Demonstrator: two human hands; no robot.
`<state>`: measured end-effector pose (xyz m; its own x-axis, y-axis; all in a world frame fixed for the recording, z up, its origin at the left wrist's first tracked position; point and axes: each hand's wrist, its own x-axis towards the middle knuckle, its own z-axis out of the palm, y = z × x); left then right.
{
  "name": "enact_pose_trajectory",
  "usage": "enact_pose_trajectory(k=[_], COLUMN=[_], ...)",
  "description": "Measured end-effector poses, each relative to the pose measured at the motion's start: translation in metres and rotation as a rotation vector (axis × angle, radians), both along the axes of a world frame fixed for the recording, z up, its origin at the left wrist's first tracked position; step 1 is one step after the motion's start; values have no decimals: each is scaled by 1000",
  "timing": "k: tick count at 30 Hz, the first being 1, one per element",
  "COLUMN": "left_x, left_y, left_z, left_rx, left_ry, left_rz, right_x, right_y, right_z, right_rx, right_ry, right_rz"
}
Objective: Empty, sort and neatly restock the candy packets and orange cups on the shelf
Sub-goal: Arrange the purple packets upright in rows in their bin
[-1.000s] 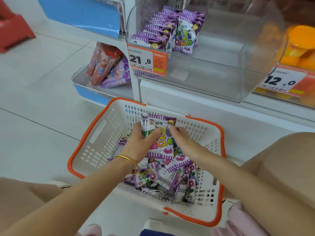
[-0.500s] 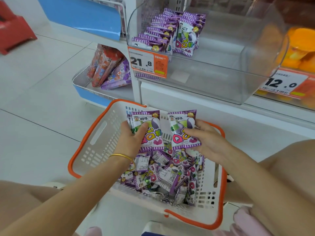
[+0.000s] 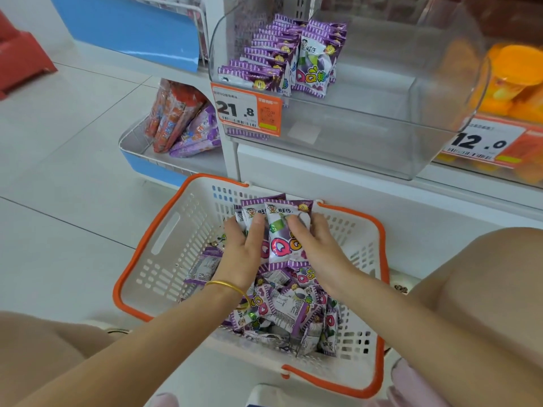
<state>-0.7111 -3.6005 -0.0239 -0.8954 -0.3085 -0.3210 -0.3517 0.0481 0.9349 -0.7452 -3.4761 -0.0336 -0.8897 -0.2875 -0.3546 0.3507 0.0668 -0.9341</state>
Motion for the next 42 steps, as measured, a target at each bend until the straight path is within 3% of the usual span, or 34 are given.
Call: enact_pose_trajectory(k=[7, 10, 12, 16, 18, 20, 23, 24, 26, 29, 33, 36, 42], left_x=[3, -2, -7, -21, -32, -51, -86, -94, -103, -111, -130, -136, -136], left_y=[0, -4, -7, -10, -10, -16, -28, -34, -47, -65, -81, -83, -87], left_z=[3, 10, 14, 34, 50, 67, 89, 96, 104, 98, 74, 66, 64], left_rx=[-51, -262, -462, -563, -527, -331, -237, -253, -523, -991, -1286, -1386, -1390], left_ry=[123, 204, 238, 335, 351, 348, 480, 499, 578, 711, 679, 704, 744], left_rz=[-94, -150, -177, -255, -287, -279, -317, -264, -222, -321, -353, -369, -383], right_x=[3, -2, -7, -19, -29, -40, -60, -69, -92, -144, -210, -237, -253], right_y=[-6, -2, 0, 1, 3, 5, 10, 11, 13, 15, 10, 1, -4], right_z=[6, 12, 17, 36, 56, 81, 119, 131, 154, 165, 140, 122, 87], right_rx=[-204, -245, -245, -208, -232, -224, -314, -353, -399, -233, 135, 304, 570], right_ry=[-137, -153, -126, -51, 34, 138, 207, 222, 270, 346, 337, 338, 488], right_rz=[147, 187, 191, 142, 126, 110, 77, 63, 7, -95, -68, -42, -54])
